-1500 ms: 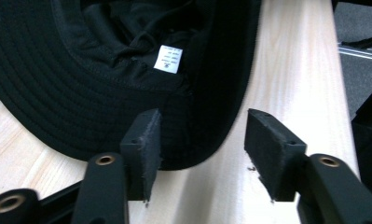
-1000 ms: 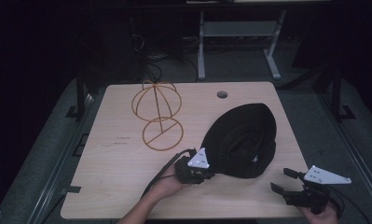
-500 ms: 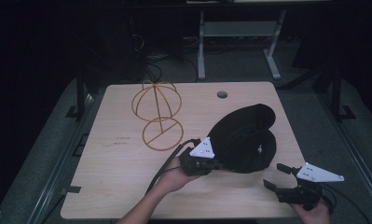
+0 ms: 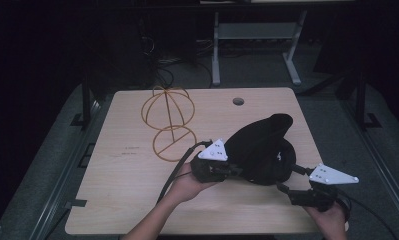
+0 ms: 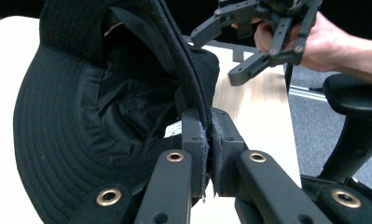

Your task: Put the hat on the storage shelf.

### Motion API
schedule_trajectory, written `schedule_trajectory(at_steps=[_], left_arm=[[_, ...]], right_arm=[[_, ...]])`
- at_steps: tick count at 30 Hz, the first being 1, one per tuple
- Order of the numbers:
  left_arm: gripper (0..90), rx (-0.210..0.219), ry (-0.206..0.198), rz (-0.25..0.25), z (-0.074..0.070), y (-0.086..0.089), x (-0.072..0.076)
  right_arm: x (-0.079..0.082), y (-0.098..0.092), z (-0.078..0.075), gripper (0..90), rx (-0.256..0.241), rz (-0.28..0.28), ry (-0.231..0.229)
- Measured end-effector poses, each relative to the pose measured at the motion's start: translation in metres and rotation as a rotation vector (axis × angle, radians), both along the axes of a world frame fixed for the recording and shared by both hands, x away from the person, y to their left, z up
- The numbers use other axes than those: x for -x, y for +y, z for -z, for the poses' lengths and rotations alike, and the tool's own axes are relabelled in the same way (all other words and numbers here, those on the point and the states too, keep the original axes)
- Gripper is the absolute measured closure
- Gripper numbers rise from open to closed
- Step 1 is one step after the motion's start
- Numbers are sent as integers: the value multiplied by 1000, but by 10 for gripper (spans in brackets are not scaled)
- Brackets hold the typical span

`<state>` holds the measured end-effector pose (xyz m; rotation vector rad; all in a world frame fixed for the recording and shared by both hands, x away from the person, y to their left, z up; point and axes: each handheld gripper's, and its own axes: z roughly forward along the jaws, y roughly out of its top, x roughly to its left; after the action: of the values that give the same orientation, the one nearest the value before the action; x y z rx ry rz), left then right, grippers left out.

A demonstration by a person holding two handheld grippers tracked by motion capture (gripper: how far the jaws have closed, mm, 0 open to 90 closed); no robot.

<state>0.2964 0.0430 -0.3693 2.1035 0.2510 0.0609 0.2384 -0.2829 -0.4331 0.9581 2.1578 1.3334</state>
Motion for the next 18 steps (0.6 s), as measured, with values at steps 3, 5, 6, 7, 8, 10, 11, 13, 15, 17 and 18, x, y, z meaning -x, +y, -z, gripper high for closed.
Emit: schedule_trajectory(at_steps=[3,5,6,7,8,10,11,13,15,17,18], left_arm=[[855,5,3,3,0,0,0],[855,5,3,7,0,-1,0],[855,3,3,10,1,-2,1],[855,3,3,10,1,-2,1],[855,5,4,11,1,-2,2],[854,5,7,13,1,-2,2],[854,4,5,13,1,-2,2],[854,3,5,13,2,-2,2],[854,3,6,15,3,-1,2],[853,-7,5,16,4,0,2],[853,-12,7,17,5,1,2]], right_arm=[[-3,4,1,240,23,5,-7],[-7,7,3,294,43,3,-9],[-9,10,4,365,64,5,-8],[-10,11,5,411,69,3,-8],[-11,12,5,457,72,-2,-9],[-11,12,5,551,78,-6,-12],[-11,12,5,551,78,-6,-12],[-11,13,5,643,82,-4,-13],[-10,14,5,738,89,-11,-15],[-9,16,5,805,100,-16,-12],[-9,16,5,824,101,-21,-12]])
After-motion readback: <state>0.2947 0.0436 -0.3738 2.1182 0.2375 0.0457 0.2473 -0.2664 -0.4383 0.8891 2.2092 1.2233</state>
